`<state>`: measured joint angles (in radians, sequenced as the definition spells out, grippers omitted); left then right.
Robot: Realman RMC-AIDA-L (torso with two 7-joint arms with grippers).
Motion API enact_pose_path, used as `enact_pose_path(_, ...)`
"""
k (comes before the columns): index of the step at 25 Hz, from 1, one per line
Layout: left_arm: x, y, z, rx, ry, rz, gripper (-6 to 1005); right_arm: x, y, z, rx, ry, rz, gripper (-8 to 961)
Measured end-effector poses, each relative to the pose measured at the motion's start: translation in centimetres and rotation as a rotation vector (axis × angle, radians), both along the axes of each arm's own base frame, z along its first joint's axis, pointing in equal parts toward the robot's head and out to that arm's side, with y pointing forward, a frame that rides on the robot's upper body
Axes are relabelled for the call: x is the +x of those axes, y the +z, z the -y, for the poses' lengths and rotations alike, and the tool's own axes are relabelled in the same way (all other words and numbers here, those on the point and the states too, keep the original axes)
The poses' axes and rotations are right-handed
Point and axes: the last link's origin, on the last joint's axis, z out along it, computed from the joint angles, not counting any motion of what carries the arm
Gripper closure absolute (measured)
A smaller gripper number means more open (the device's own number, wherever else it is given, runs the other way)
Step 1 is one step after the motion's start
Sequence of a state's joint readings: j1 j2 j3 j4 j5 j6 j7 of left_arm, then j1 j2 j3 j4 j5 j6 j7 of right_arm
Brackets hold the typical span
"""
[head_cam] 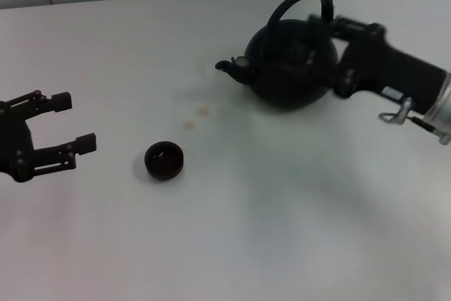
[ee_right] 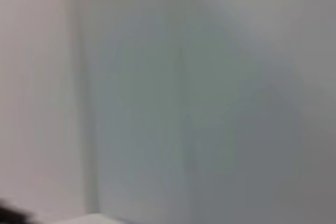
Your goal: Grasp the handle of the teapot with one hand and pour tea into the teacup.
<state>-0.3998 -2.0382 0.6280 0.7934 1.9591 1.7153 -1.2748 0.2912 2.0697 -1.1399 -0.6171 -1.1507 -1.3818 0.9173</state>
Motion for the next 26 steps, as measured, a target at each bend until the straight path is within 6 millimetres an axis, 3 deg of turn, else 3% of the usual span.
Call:
enact_pose_path(1,0.2,0.4,0.6,-0.005,-0.021,0.04,153,-1.3,-0.3,0.2,-0.066,0.089,0.028,479)
enact_pose_path(6,0.8,1.0,1.7,-0.038,-0.069,0.095,153,-3.8,-1.5,-0.5,-0.236,0.172,0.08,479)
enact_pose_path(11,1.2,1.3,2.4,-0.055,-0.1,0.131,153,-5.1,-2.7,-0.8,-0.359,0.227,0.165,479)
enact_pose_path(16,1.2,1.5,2.5,-0.059,-0.099,0.138,153,-6.1,-2.4,-0.1,-0.382,0.313,0.179,480)
enact_pose_path(26,1.1,1.4,2.6,-0.069,-0.095,0.148,153,-6.1,-2.1,0.1,-0.379,0.324,0.178,480)
